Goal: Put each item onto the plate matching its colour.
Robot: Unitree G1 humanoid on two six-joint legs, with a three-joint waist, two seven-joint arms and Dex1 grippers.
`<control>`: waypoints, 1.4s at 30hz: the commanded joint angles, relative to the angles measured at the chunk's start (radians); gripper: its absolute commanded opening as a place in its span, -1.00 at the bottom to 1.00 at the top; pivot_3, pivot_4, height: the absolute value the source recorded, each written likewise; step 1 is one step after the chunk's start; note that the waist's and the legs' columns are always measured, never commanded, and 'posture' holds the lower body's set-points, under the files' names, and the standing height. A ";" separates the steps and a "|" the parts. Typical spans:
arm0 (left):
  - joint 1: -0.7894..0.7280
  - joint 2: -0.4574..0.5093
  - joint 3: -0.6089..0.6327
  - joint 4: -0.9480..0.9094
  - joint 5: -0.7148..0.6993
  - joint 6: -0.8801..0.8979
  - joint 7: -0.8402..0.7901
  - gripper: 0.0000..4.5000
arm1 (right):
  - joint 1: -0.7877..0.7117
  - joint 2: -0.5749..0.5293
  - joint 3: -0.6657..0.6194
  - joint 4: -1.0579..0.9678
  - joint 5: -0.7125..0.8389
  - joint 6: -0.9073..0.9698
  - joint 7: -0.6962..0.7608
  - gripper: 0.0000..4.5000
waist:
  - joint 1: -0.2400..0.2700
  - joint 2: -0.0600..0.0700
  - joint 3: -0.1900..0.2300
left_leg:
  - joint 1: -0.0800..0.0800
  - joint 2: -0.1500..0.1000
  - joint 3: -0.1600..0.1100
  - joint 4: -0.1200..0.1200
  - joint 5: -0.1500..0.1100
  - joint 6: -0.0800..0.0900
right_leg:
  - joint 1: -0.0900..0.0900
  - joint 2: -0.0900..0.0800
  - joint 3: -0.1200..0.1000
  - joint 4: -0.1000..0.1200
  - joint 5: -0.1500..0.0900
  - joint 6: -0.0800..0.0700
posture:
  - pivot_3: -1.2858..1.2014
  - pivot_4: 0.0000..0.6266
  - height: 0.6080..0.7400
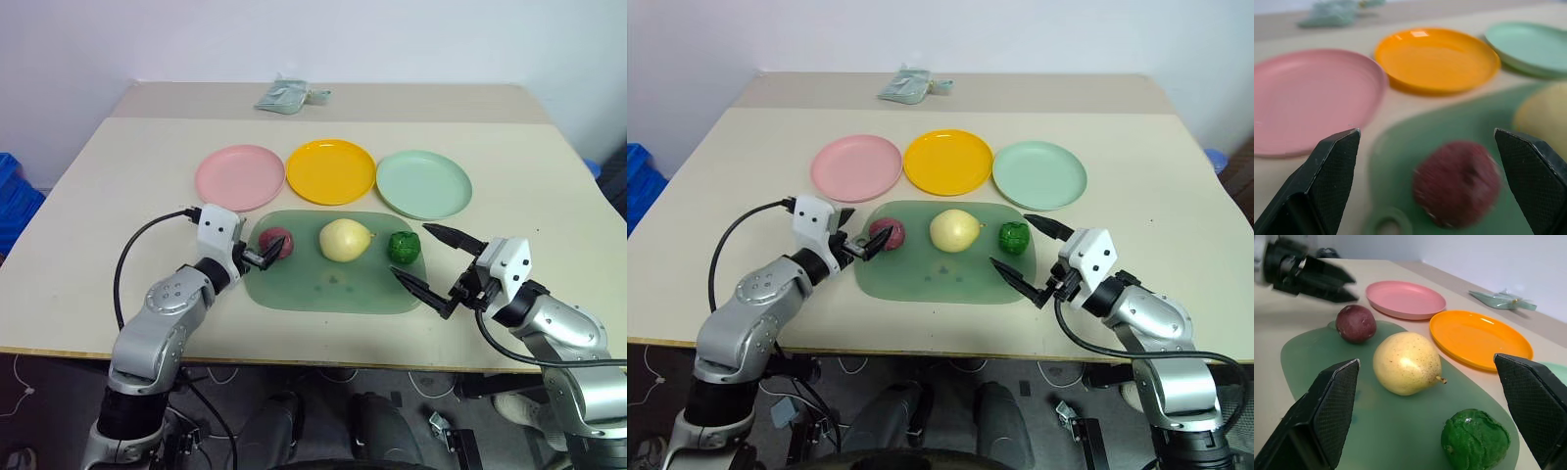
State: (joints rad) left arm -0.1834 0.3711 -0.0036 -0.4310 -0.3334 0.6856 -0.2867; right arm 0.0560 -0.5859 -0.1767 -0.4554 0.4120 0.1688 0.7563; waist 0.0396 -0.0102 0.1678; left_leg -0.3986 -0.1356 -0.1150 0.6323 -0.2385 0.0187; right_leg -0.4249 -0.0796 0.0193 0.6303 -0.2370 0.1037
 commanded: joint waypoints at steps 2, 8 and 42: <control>0.013 0.003 0.003 0.005 0.030 -0.038 -0.005 0.99 | -0.014 0.001 -0.003 -0.049 0.013 0.005 -0.021 1.00 | 0.001 0.000 0.000 | 0.000 0.000 0.000 0.000 0.000 0.000 | 0.000 0.000 0.000 0.000 0.000 0.000 | 0.03 -0.52 1.00; -0.007 -0.036 -0.022 0.071 0.075 -0.070 0.016 0.99 | -0.016 0.001 -0.001 -0.057 0.013 0.011 -0.034 1.00 | 0.002 0.000 0.000 | 0.000 0.000 0.000 0.000 0.000 0.000 | 0.000 0.000 0.000 0.000 0.000 0.000 | 0.03 -0.52 1.00; -0.163 -0.138 -0.042 0.327 0.198 -0.223 0.022 -0.03 | 0.013 0.004 -0.010 -0.074 -0.001 -0.010 -0.075 1.00 | 0.001 0.000 0.000 | 0.000 0.000 0.000 0.001 0.001 0.001 | 0.000 0.000 0.000 0.000 0.000 0.000 | 0.03 -0.52 1.00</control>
State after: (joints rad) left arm -0.3294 0.2378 -0.0488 -0.0905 -0.1424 0.4909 -0.2737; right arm 0.0702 -0.5855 -0.1701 -0.4770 0.4069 0.1792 0.6868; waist 0.0404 -0.0102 0.1678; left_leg -0.3986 -0.1356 -0.1149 0.6331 -0.2375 0.0202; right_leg -0.4247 -0.0796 0.0192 0.6305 -0.2368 0.1040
